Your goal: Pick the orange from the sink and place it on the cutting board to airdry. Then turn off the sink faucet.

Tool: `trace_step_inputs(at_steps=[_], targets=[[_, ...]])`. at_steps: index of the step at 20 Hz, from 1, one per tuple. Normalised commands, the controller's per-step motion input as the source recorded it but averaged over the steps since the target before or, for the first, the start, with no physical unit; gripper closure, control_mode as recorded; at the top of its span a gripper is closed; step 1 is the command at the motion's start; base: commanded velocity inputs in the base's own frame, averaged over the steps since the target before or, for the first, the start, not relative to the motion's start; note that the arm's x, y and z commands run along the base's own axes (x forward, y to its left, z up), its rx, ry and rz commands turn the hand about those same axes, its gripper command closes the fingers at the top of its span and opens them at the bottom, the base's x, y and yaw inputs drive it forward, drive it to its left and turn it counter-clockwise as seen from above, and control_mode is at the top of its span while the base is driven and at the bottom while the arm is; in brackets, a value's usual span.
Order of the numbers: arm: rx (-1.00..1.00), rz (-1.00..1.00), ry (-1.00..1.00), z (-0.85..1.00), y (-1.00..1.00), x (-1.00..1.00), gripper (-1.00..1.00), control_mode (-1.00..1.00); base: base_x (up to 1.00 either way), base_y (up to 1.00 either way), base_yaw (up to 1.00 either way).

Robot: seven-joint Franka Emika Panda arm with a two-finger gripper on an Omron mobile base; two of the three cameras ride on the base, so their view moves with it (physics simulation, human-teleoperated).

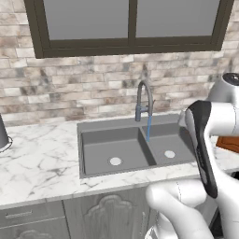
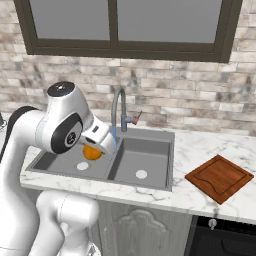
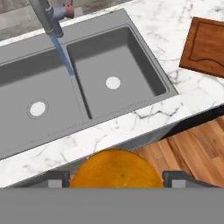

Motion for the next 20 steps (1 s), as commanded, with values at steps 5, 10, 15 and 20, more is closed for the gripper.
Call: trace_step_inputs(at_steps=[5, 10, 15, 20], targets=[[-0.02, -0.12, -0.06, 0.01, -0.47, 0.00, 1.00, -1.00, 0.00, 0.00, 0.00], [0.00, -0.12, -0.01, 0.00, -0.43, 0.00, 1.00, -1.00, 0.00, 0.00, 0.00], [0.00, -0.12, 0.00, 0.00, -0.43, 0.00, 1.00, -1.00, 0.00, 0.00, 0.00], [0.00, -0.09, -0.01, 0.00, -0.45, 0.00, 1.00, -1.00, 0.00, 0.00, 0.00]])
